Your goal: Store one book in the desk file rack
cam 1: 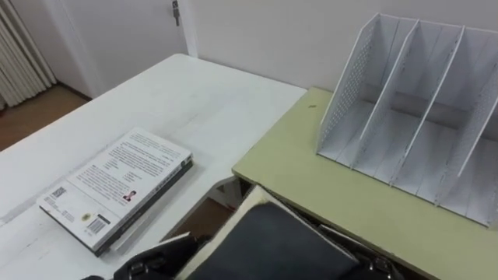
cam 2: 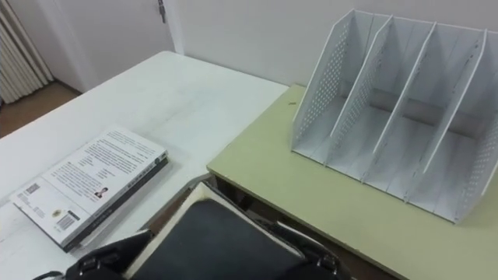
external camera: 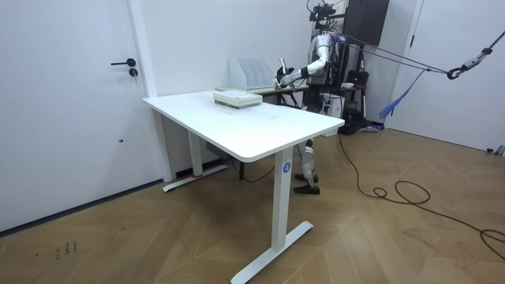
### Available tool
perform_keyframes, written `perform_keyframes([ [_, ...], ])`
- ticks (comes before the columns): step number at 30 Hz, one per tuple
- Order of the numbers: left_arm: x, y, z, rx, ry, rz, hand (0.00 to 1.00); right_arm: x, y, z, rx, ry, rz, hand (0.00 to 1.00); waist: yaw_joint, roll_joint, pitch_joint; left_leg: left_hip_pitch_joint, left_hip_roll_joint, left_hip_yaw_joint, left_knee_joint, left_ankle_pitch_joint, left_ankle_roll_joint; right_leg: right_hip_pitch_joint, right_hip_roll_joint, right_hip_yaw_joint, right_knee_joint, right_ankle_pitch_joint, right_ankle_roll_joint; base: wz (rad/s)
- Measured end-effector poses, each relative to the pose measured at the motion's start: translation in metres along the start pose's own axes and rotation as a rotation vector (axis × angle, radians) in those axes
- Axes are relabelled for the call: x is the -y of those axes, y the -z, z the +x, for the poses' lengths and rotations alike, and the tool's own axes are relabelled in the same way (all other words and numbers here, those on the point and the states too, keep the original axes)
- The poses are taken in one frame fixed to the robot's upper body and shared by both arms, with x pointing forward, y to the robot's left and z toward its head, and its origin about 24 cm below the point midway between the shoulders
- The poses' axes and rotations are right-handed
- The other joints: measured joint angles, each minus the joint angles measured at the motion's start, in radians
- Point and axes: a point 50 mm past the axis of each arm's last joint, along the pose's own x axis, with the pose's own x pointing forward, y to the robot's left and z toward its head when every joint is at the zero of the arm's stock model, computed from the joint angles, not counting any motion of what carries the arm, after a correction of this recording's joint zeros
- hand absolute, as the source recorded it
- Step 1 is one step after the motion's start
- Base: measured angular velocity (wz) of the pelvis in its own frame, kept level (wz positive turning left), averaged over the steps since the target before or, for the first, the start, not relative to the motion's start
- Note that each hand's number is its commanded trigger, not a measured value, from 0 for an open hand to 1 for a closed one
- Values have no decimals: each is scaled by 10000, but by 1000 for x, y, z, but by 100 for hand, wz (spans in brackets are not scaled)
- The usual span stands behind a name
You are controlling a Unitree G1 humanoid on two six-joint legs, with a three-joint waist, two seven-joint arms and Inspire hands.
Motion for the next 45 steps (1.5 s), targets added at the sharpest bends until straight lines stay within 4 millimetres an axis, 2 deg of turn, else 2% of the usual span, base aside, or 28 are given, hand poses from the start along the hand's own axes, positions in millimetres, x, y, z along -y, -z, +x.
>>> perform_keyframes([
  [12,1,5,1,-182,263,-219,100,-1,3,1,-181,-22,-40,100,21,-70,33,108,31,223,-27,-7,-10,-15,4,100,104,-17,-18,-3],
  [18,2,5,1,-177,263,-212,100,-1,3,1,-172,-30,-50,100,214,-187,-19,-72,57,225,137,-19,-20,-180,-2,113,180,-38,-37,-1],
  [19,2,5,1,-176,263,-209,87,-1,3,1,-171,-31,-50,100,225,-192,-19,-76,58,225,156,-22,-19,-172,-3,106,181,-38,-37,0],
  [20,2,5,1,-172,263,-208,53,-1,3,1,-170,-31,-50,100,234,-192,-19,-78,58,225,164,-23,-18,-163,-5,97,180,-38,-37,4],
  [21,2,4,2,-157,270,-189,14,-1,3,1,-150,-38,-43,100,260,-191,-20,-71,58,225,169,-26,-18,-158,-14,68,157,-39,-37,4],
  [22,2,3,2,-130,251,-138,0,-1,3,1,-118,-47,-36,100,242,-197,-19,-46,58,224,164,-27,-19,-169,-15,65,158,-39,-37,3],
  [26,2,0,3,11,26,83,0,-1,0,2,48,-46,-104,100,218,-213,-16,26,61,203,147,-28,-19,-122,-15,40,161,-39,-37,0],
  [29,-3,-2,0,279,-439,286,0,5,-2,-1,217,324,-192,100,224,-328,67,173,62,204,85,-26,-21,40,-3,57,140,-41,-41,0],
  [35,-21,18,-11,-237,-2508,202,0,15,-12,-7,438,1719,-895,100,66,-473,84,288,41,222,-43,-23,-18,84,-9,82,140,-40,-40,-1],
  [37,-23,33,-10,-353,-3239,-1,0,20,-21,-9,673,2491,-1530,100,-79,-545,37,236,32,217,-3,-23,-17,39,-13,67,146,-42,-37,0],
  [38,-24,38,-10,-464,-3392,-67,0,21,-25,-9,724,2674,-1693,100,-135,-551,34,220,27,217,-19,-23,-16,37,-14,70,146,-43,-36,-3],
  [40,-27,63,-15,-1038,-4294,-561,0,23,-45,-12,1350,3481,-2268,100,-355,-564,29,278,16,247,-83,-18,-14,37,-5,115,146,-48,-24,-5],
  [41,-27,70,-17,-1259,-4523,-640,0,23,-50,-14,1625,3711,-2394,100,-355,-564,28,284,17,251,-98,-19,-15,42,4,125,130,-49,-23,-5],
  [43,-24,91,-20,-1827,-5218,-983,0,22,-67,-16,2728,4449,-2858,100,-605,-609,17,278,20,247,-104,-19,-16,72,27,168,37,-48,-24,-4],
  [45,-21,106,-19,-2038,-5594,-1224,0,21,-73,-16,3451,5038,-3075,100,-642,-615,26,363,18,248,-135,-19,-16,199,39,207,-39,-45,-23,-7],
])
